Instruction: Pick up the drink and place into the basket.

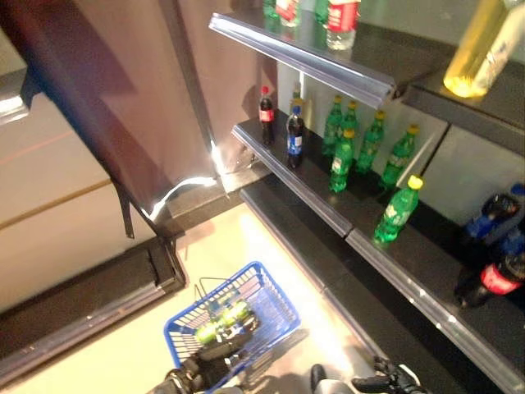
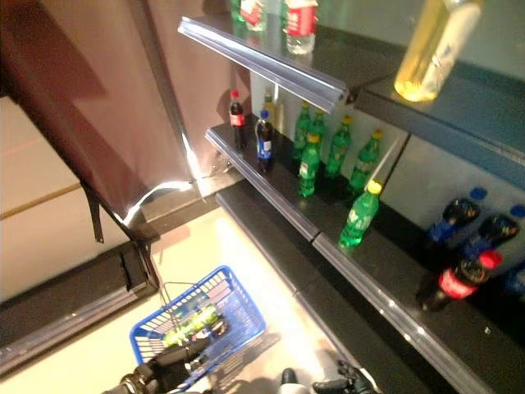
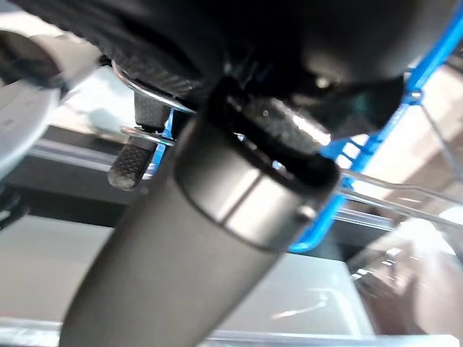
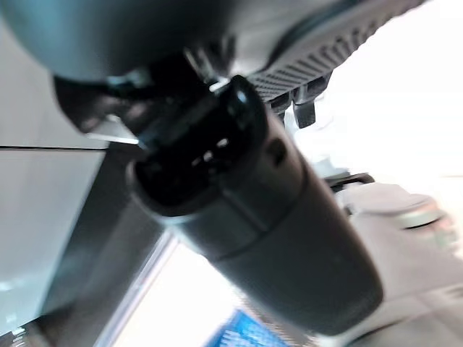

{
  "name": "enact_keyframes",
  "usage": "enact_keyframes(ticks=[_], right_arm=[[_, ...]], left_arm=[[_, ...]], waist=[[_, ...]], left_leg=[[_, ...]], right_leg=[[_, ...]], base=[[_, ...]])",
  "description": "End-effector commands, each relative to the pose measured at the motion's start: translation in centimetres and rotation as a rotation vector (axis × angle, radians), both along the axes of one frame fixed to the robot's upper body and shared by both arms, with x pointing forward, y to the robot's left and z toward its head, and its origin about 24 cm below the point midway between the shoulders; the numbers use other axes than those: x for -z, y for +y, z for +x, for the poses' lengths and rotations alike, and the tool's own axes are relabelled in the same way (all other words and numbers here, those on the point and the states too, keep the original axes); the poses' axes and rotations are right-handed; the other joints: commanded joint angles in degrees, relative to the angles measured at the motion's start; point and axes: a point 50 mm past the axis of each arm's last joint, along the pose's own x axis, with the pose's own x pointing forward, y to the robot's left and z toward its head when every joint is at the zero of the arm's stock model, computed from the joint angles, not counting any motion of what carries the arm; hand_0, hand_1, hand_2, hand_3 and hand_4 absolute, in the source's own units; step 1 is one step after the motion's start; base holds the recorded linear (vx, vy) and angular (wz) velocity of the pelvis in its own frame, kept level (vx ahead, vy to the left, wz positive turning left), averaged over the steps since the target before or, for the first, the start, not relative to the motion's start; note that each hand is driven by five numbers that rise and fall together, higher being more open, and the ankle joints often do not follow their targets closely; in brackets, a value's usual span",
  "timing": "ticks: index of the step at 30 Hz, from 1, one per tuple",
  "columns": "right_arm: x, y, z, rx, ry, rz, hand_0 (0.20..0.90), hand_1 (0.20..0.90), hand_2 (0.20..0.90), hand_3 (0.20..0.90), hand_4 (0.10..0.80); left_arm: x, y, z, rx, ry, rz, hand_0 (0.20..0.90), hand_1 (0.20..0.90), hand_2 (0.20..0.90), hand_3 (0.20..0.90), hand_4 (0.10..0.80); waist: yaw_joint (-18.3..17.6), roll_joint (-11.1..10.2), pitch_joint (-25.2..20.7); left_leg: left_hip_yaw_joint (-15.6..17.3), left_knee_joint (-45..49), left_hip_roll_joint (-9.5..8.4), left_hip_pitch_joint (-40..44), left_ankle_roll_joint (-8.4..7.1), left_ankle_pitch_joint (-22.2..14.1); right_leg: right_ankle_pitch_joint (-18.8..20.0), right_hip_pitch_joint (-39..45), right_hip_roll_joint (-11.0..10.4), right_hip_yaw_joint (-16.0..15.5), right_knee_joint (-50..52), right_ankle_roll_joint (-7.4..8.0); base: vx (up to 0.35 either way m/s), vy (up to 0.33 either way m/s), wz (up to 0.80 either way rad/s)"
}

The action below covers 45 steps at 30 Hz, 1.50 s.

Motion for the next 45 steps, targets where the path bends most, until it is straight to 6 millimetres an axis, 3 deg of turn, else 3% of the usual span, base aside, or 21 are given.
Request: enact_keyframes(ticks=[1,4,7,11,15,16,18,19,21,24,28,34,36,38,40,42,43,45], right_arm=[[-0.5,-0.6,0.6,-0.046,-0.038,-0.021,0.900,0.900,0.900,0.900,0.800],[0.0,-0.2,-0.8,-0.044,-0.020,-0.009,0.900,0.900,0.900,0.900,0.800],[0.3,0.4,-1.8,-0.042,-0.013,-0.002,0.900,0.900,0.900,0.900,0.800],[0.4,0.8,-1.6,-0.008,-0.031,0.007,0.900,0.900,0.900,0.900,0.800],[0.3,1.1,-0.9,0.024,-0.057,0.019,0.900,0.900,0.900,0.900,0.800],[0.3,1.1,-0.8,0.023,-0.058,0.020,0.900,0.900,0.900,0.900,0.800],[0.2,0.9,-0.5,0.030,-0.060,0.020,0.900,0.900,0.900,0.900,0.800],[0.2,0.8,-0.2,0.042,-0.060,0.019,0.900,0.900,0.900,0.900,0.800],[0.1,0.6,-0.4,0.065,-0.060,0.016,0.900,0.900,0.900,0.900,0.800],[0.1,0.2,-0.5,0.076,-0.053,0.005,0.900,0.900,0.900,0.900,0.800],[0.1,0.1,-0.5,0.071,-0.031,0.010,0.900,0.900,0.900,0.900,0.800],[0.4,0.6,-1.1,0.070,-0.023,0.025,0.900,0.900,0.900,0.900,0.800],[0.3,0.8,-0.7,0.050,-0.036,0.031,0.900,0.900,0.900,0.900,0.800],[0.2,0.8,-0.2,0.032,-0.056,0.026,0.900,0.900,0.900,0.900,0.800],[0.0,0.7,0.2,0.031,-0.063,0.019,0.900,0.900,0.900,0.900,0.800],[-0.2,0.2,0.4,0.038,-0.068,0.007,0.900,0.900,0.900,0.900,0.800],[-0.5,-0.5,0.6,0.032,-0.078,-0.005,0.900,0.900,0.900,0.900,0.800],[-0.6,-0.9,0.6,0.064,-0.082,-0.011,0.900,0.900,0.900,0.900,0.800]], left_arm=[[-1.4,0.8,1.1,-0.006,-0.188,-0.099,0.300,0.300,0.300,0.200,0.100],[-1.4,1.4,1.2,0.004,-0.181,-0.089,0.300,0.300,0.300,0.200,0.100],[-1.6,1.6,1.7,0.005,-0.188,-0.077,0.300,0.300,0.300,0.200,0.100],[-2.0,1.5,2.9,0.018,-0.212,-0.077,0.300,0.300,0.300,0.200,0.100],[-2.3,1.3,3.5,0.013,-0.227,-0.084,0.300,0.300,0.300,0.200,0.100],[-2.3,1.4,3.5,0.011,-0.227,-0.085,0.300,0.300,0.300,0.200,0.100],[-2.4,1.5,3.4,0.004,-0.220,-0.076,0.300,0.300,0.300,0.200,0.100],[-2.3,1.7,3.3,0.000,-0.213,-0.069,0.300,0.300,0.300,0.200,0.100],[-2.2,2.1,3.1,0.013,-0.206,-0.062,0.300,0.300,0.300,0.200,0.100],[-2.1,2.6,2.7,0.014,-0.203,-0.055,0.300,0.300,0.300,0.200,0.100],[-1.9,3.1,1.8,-0.016,-0.180,-0.054,0.300,0.300,0.300,0.200,0.100],[-1.7,2.4,1.7,0.021,-0.167,-0.042,0.300,0.300,0.300,0.200,0.100],[-1.7,2.0,2.1,0.019,-0.180,-0.046,0.300,0.300,0.300,0.200,0.100],[-1.9,1.4,2.6,0.017,-0.198,-0.061,0.300,0.300,0.300,0.200,0.100],[-2.0,1.1,2.8,0.019,-0.198,-0.067,0.300,0.300,0.300,0.200,0.100],[-1.9,0.7,2.8,0.029,-0.193,-0.078,0.300,0.300,0.300,0.200,0.100],[-1.9,0.4,2.8,0.042,-0.193,-0.087,0.300,0.300,0.300,0.200,0.100],[-1.8,0.3,2.8,0.037,-0.186,-0.092,0.300,0.300,0.300,0.200,0.100]], waist=[[1.1,-2.0,0.4],[0.6,-3.3,-1.3],[-0.1,-4.1,-2.8],[-1.0,-4.4,-3.1],[-1.2,-3.5,-2.0],[-1.1,-3.2,-1.8],[-0.8,-2.6,-1.1],[-0.9,-2.6,-1.1],[-1.6,-2.8,-1.1],[-2.3,-3.2,-1.5],[-2.0,-3.3,-2.8],[-2.6,-3.8,-4.2],[-3.1,-4.3,-3.7],[-2.5,-4.5,-2.2],[-2.2,-4.1,-1.4],[-2.2,-3.5,-0.9],[-2.1,-2.6,-0.8],[-2.3,-1.9,-0.6]], left_leg=[[-3.3,0.9,0.19,-7.7,0.03,11.1],[-3.0,1.7,-1.54,-5.9,1.65,7.2],[-2.6,0.2,-2.65,-4.0,3.24,6.1],[-1.1,-0.4,-3.72,-3.0,5.24,5.0],[1.3,-1.1,-4.28,-0.8,6.59,3.9],[1.7,-1.6,-4.20,-0.1,6.58,3.8],[2.9,-2.8,-3.97,1.7,6.04,3.5],[3.2,-2.9,-3.78,2.0,5.35,3.4],[3.1,-2.9,-3.82,2.3,4.92,2.8],[4.9,-3.2,-4.04,3.3,4.39,1.5],[7.1,-3.6,-2.42,5.2,3.90,1.3],[9.0,-2.0,0.35,6.6,2.76,1.2],[8.9,6.2,1.38,3.9,1.92,0.5],[5.6,20.9,2.51,-3.8,0.25,5.9],[4.4,23.0,3.39,-7.0,-0.47,8.1],[5.1,14.5,4.07,-5.2,-0.49,7.3],[3.4,6.7,3.41,-2.4,0.04,6.0],[2.7,3.5,3.31,-1.0,-0.16,5.8]], right_leg=[[-6.3,11.9,1.4,0.6,4.0,-1.47],[-6.6,12.9,-0.4,0.0,3.5,-0.18],[-5.8,11.8,-1.2,-0.3,3.7,1.02],[-4.0,7.5,-1.9,-0.2,9.7,2.48],[1.0,-0.9,-3.7,-4.5,21.2,4.01],[1.5,-2.3,-3.8,-5.1,23.0,4.02],[3.2,-4.8,-6.1,-7.6,22.8,3.81],[3.0,-4.1,-6.8,-7.1,15.6,3.70],[3.5,-3.0,-6.6,-5.1,6.5,3.98],[8.2,-2.7,-8.0,-5.8,-0.6,5.62],[6.9,0.5,-7.1,-7.6,-1.8,5.59],[4.4,4.5,-5.5,-8.7,-3.0,3.86],[3.5,4.2,-5.2,-7.5,-2.2,2.34],[2.9,4.2,-4.4,-7.1,-1.3,0.18],[2.4,4.8,-3.9,-7.1,-0.9,-0.54],[1.9,5.1,-4.1,-7.2,-0.3,0.34],[1.2,4.7,-4.5,-7.0,0.7,1.03],[-0.1,5.3,-5.0,-6.9,1.5,1.34]], base=[[0.350,0.116,-1.32],[0.352,0.130,-1.05],[0.265,0.122,-0.29],[0.142,0.138,-0.42],[0.026,0.133,-0.44],[0.020,0.096,-0.64],[0.023,-0.005,-0.60],[0.045,-0.131,-0.37],[0.077,-0.177,-0.22],[0.091,-0.170,-0.07],[0.161,-0.217,0.05],[0.124,-0.191,0.06],[-0.019,-0.194,0.07],[-0.077,-0.155,0.18],[-0.014,-0.007,0.18],[0.082,0.204,-0.09],[0.163,0.320,-0.38],[0.155,0.259,-0.38]])
